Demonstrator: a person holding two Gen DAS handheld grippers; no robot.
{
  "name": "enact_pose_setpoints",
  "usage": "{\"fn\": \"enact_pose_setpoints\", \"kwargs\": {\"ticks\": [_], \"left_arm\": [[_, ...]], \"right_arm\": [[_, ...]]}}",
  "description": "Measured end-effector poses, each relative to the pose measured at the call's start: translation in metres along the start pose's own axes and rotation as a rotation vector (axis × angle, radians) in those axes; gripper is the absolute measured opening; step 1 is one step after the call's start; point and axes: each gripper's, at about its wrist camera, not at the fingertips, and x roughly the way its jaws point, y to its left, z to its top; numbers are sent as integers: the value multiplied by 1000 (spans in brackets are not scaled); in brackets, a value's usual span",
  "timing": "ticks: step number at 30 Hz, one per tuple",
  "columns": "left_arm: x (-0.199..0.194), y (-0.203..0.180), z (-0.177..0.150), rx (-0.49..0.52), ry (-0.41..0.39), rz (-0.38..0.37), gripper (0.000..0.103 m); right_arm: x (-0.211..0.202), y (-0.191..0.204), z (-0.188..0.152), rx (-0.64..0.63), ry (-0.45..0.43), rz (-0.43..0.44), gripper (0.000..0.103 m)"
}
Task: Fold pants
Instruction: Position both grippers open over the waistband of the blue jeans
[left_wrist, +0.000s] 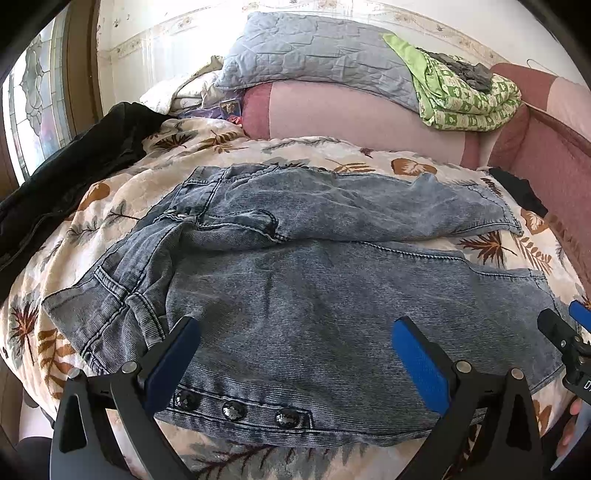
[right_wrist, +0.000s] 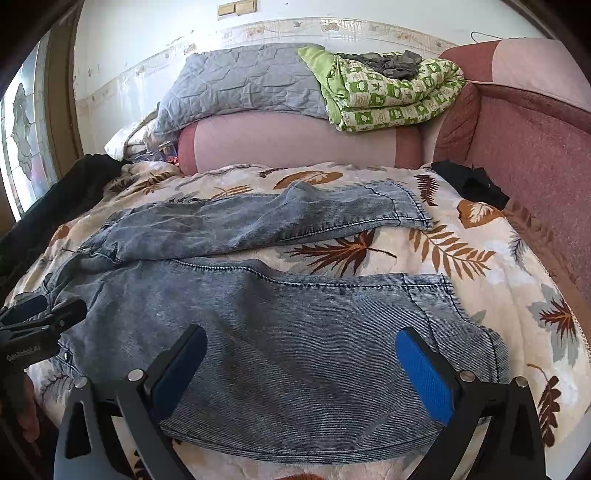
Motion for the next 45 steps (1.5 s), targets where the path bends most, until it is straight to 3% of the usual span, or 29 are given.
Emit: {"fn": "enact_pose_setpoints", "kwargs": {"ticks": [45], "left_arm": [[3,3,-3,2,7,8,103]], "right_arm": [[4,2,-2,-20,8,-26,103]]}}
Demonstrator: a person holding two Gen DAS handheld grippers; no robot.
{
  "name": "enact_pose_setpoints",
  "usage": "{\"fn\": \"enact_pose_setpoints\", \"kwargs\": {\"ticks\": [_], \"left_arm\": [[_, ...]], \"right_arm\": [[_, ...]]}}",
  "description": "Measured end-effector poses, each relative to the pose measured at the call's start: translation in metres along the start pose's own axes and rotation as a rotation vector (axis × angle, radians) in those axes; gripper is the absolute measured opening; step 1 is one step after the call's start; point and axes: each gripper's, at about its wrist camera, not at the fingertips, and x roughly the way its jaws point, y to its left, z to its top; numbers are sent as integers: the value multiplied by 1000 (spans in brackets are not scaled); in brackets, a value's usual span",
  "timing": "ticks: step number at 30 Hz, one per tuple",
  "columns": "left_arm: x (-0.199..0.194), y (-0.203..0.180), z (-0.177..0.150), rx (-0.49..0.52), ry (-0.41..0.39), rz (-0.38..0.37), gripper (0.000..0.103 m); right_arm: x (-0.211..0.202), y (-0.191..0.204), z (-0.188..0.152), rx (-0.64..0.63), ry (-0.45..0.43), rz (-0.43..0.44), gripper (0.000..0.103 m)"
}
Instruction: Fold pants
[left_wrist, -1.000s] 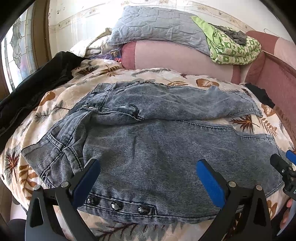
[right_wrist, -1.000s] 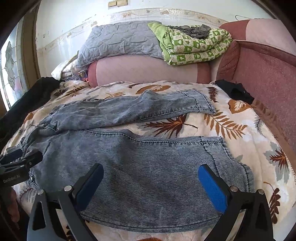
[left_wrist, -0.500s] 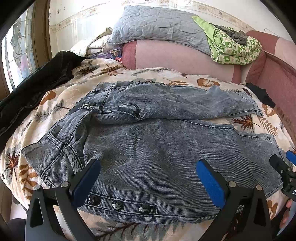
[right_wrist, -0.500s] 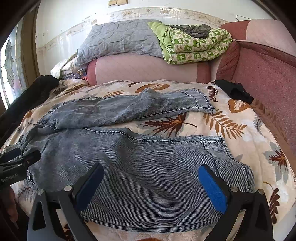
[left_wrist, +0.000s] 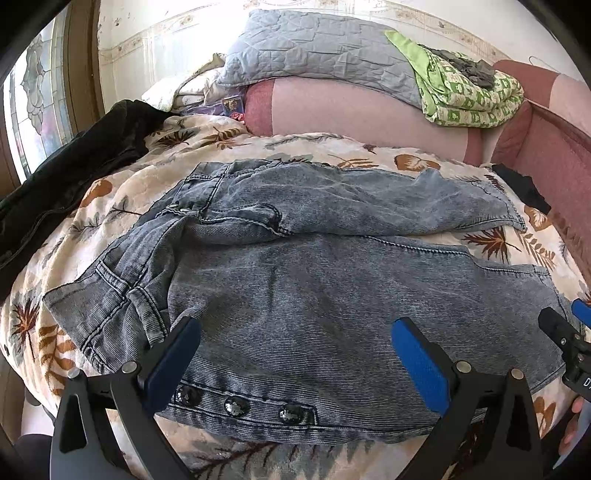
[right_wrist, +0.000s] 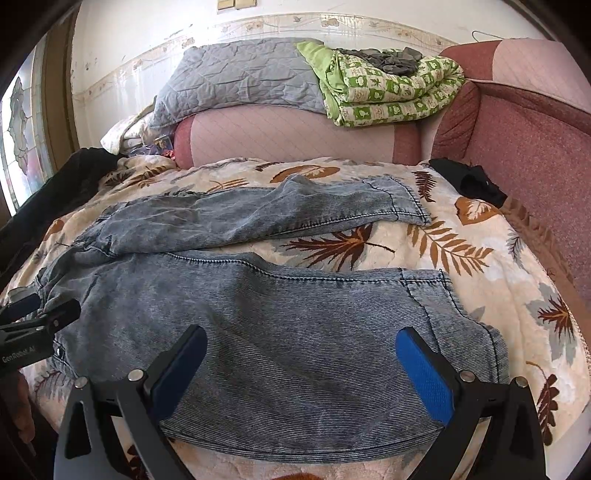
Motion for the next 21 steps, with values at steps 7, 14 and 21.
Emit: {"fn": "enact_pose_setpoints", "kwargs": {"ticks": [7,14,21], "left_arm": [[0,0,-1,2,-1,2,103],[3,6,-3,-9,9,17,103],[3,37,-2,-57,58,-7,103]], "right_arm": [[2,0,-1,-7,-1,-4,103],[2,-7,-1,25,6,10,103],[-7,-50,0,163,65,66,103]]}}
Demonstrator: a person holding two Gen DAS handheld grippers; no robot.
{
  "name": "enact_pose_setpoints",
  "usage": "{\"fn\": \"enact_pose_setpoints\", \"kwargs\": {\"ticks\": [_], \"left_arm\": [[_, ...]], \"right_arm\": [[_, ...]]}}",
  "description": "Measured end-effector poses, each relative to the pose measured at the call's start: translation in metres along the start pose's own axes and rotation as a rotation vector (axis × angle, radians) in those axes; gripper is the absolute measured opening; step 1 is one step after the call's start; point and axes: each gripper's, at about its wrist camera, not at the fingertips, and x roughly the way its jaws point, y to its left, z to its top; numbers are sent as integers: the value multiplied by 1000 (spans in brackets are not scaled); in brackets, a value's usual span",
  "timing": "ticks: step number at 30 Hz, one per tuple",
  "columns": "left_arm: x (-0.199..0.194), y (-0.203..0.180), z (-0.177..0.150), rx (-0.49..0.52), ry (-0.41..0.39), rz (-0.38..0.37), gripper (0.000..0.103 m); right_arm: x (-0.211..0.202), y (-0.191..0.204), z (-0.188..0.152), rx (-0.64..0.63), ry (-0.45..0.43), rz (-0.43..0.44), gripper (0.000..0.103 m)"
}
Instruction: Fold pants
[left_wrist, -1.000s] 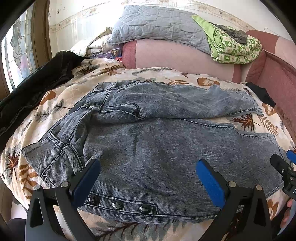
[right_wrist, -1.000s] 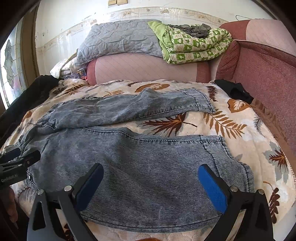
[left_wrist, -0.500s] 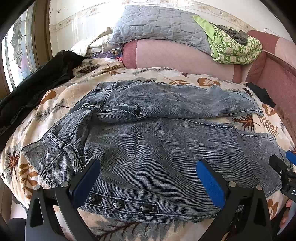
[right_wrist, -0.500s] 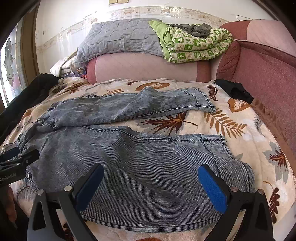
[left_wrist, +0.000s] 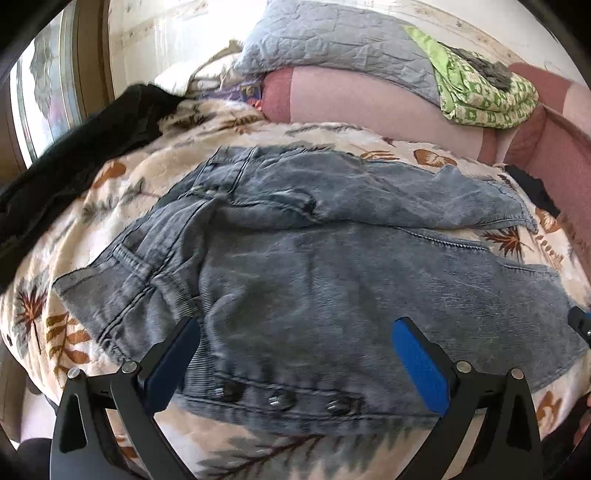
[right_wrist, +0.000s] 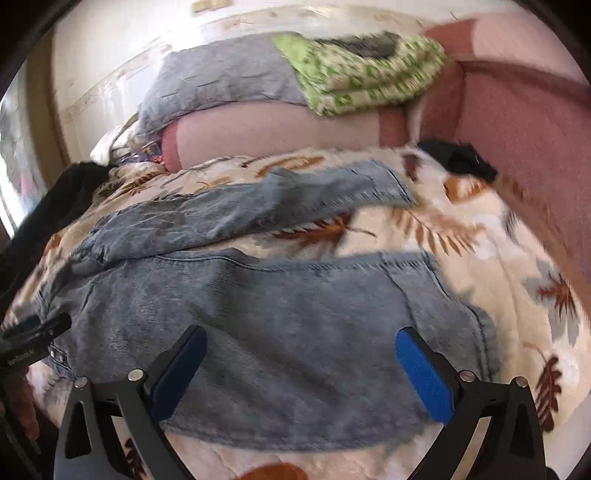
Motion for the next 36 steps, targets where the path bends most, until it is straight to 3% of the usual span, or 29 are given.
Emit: {"fn": "enact_pose_setpoints", "kwargs": {"ticks": [2,5,7,9,11,14,16,19,24,29,31,32,33,35,36], "left_arm": [[-4,25,5,-89,30,-72,103],[-5,70,6,-282,94,-115,103],[-7,90,4,-325,62,-82,103],[-10,104,1,-316,17,3,103],[-7,114,-1,-318,22,4,103],[4,128,-3,-339,65,-67,103],[9,136,-5,-390,77,-118,103],[10,145,-7,-425,74,-99,103],[12,152,-9,-471,59,-131,103],[8,168,-10,-570,29,-150,103],[14,167,-8,-569,52,-148,103],[14,164,-5,-551,58,-128,103],[15,161,-3,-536,66,-109,100],[19,160,5,-529,79,-70,74],[22,162,7,-529,92,-60,38]], "right_arm": [[-15,-35,8,139,31,74,103],[-33,-91,13,318,98,95,103],[-39,-118,12,389,118,94,103],[-36,-144,6,462,147,88,103],[-26,-161,0,547,179,170,103],[-7,-166,-3,644,192,303,103],[2,-163,-3,650,206,286,103],[14,-161,-6,659,222,287,102],[19,-165,-13,744,220,293,94],[22,-166,-14,762,225,319,92],[24,-169,-14,775,212,316,89],[25,-168,-10,771,208,312,82],[25,-167,-7,757,204,303,55],[34,-166,-4,750,242,295,23],[38,-165,-3,735,257,285,21]]}}
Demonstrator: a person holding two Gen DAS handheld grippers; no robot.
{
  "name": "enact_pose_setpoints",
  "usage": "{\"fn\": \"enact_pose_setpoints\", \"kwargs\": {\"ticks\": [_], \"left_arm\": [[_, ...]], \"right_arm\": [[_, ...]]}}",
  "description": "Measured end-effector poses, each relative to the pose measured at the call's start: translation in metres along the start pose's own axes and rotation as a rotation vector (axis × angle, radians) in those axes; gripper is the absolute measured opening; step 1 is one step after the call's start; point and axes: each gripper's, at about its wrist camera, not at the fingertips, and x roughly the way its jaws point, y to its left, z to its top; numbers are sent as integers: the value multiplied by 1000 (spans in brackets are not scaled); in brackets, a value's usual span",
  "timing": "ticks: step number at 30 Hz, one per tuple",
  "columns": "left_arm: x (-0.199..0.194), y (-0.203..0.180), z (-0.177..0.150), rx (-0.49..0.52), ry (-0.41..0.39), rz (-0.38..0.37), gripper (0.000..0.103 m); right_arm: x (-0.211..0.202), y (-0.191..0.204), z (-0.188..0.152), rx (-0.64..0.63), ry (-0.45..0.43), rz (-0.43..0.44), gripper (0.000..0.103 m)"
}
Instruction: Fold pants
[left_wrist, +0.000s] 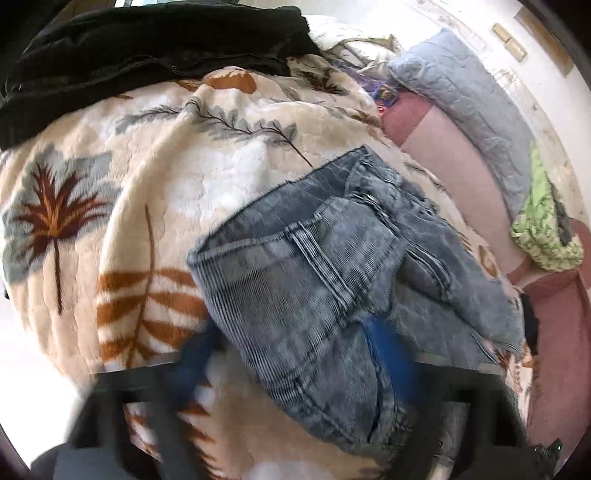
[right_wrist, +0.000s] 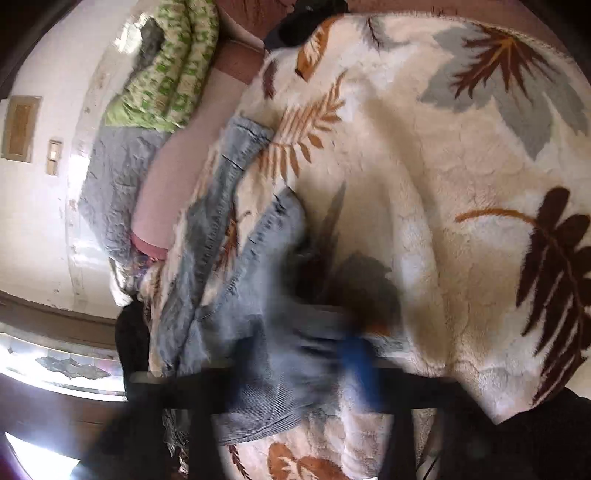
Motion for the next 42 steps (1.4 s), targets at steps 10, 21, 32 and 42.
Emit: {"fn": "enact_pose_setpoints", "kwargs": {"ticks": [10,21,32,42], "left_arm": [[-61,-18,-13,136,-220,151,5],[-82,-7,-3,127,-215,198,77],[12,-85,-13,458,-11,172,78],[27,-82,-33,514,-3,229,80]], "right_arm": [[-47,69,-13,-391,-159,-199,13],[-67,51,13,-335,-206,-238,78],[33,54,79,-285,156,-138,7],[21,69,57,-572,-138,-513,32]]}}
